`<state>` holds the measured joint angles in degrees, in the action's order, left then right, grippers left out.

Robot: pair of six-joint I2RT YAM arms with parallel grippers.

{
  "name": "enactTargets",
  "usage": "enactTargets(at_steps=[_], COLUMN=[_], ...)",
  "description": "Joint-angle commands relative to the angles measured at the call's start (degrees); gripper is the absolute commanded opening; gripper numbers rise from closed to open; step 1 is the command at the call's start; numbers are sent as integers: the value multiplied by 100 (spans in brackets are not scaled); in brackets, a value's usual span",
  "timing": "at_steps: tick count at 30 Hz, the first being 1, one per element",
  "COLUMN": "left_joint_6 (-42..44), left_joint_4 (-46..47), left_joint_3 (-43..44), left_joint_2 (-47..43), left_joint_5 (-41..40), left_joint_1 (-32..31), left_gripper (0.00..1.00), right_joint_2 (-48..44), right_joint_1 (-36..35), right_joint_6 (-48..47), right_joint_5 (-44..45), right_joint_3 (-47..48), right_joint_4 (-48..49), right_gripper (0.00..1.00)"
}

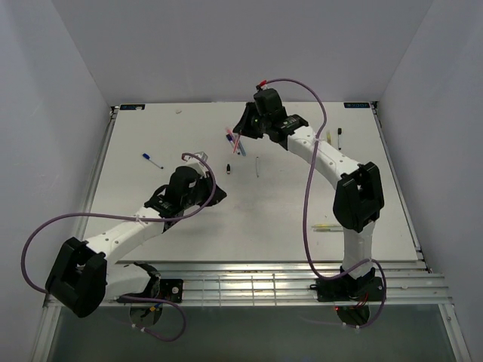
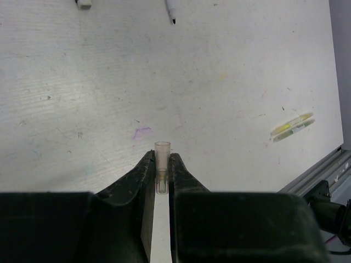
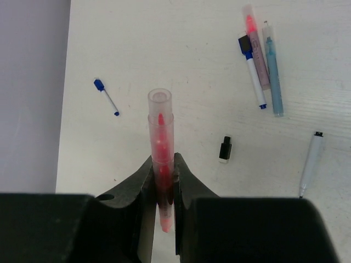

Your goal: Open the pen caps

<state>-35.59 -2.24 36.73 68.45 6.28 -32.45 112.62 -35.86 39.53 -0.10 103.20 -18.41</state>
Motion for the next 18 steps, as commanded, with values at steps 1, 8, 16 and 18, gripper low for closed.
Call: enactTargets(at_steps=[1,8,16,18], left_joint_6=[88,-123,-36,26], left_joint_4=[541,-1217,-770,-621], left_joint_3=[-175,896,1679,1916], left_joint_2=[-332,756,1917,2154], left_joint_5=[314,-1707,-2026,-1834], left_joint_1=[-16,-7,133,291], left_gripper=[0,0,0,0], right_joint_2=[128,278,313,392], right_joint_1=[175,720,1344,1423], right_joint_6=[-42,-796,-1710,-1817], right_joint_5=[-719,-843,-948,-1132], right_joint_3=[-19,60,-537,-555], right_joint_4=[400,-775,-1032,-1033], right_gripper=[8,8,8,8])
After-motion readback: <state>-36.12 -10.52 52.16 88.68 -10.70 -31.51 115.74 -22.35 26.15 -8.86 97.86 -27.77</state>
